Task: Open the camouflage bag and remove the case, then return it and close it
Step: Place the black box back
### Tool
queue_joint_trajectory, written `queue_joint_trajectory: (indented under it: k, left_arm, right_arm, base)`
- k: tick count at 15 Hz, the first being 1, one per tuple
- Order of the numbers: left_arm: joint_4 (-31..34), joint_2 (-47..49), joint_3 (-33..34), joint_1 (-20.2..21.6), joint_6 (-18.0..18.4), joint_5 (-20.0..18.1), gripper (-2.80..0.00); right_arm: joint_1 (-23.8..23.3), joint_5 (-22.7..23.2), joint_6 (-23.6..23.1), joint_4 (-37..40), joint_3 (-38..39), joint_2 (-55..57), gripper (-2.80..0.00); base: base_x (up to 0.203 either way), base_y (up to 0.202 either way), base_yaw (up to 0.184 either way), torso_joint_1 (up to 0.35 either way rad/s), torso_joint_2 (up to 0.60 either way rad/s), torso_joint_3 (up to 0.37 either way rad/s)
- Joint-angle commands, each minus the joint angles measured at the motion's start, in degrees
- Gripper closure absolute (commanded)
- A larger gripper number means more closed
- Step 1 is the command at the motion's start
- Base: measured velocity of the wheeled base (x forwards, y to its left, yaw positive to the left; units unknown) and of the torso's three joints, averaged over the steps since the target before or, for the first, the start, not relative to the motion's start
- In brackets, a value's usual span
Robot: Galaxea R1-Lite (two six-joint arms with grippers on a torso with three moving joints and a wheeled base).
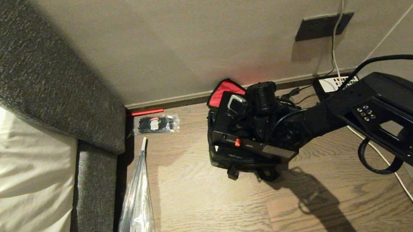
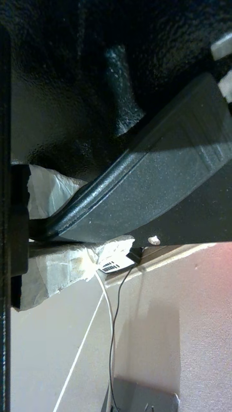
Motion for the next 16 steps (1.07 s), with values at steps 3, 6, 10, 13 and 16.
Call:
queue_joint_trajectory:
  k: [3,6,10,13,16]
  left_arm:
    - [0.0,-0.1,0.0,0.0,0.0,0.0,0.0]
    - [0.0,-0.1,0.0,0.0,0.0,0.0,0.0]
    - [0.0,-0.1,0.0,0.0,0.0,0.0,0.0]
    - [0.0,0.0,0.0,0.0,0.0,0.0,0.0]
    - [0.0,-0.1,0.0,0.0,0.0,0.0,0.0]
  right_arm:
    - [-0.1,-0.2,-0.5,0.8,-2.2,-0.1,0.0]
    - [-0.2,-0.2,-0.4,2.3,-2.0,-1.8,0.0]
    - [-0.3,-0.2,-0.3,3.2,-3.1,-2.4,0.0]
    - [-0.6,-0.1,-0.2,2.7,-3.8,-1.9,0.0]
    - [-0.9,-0.1,0.0,2.9,-5.5,-0.2,0.0]
  base:
    - [0.0,0.0,0.0,0.0,0.0,0.0]
    - [0.0,0.0,0.0,0.0,0.0,0.0]
    - [0.0,0.0,0.0,0.0,0.0,0.0]
    - [0.0,0.0,0.0,0.0,0.0,0.0]
    - [0.0,0.0,0.0,0.0,0.0,0.0]
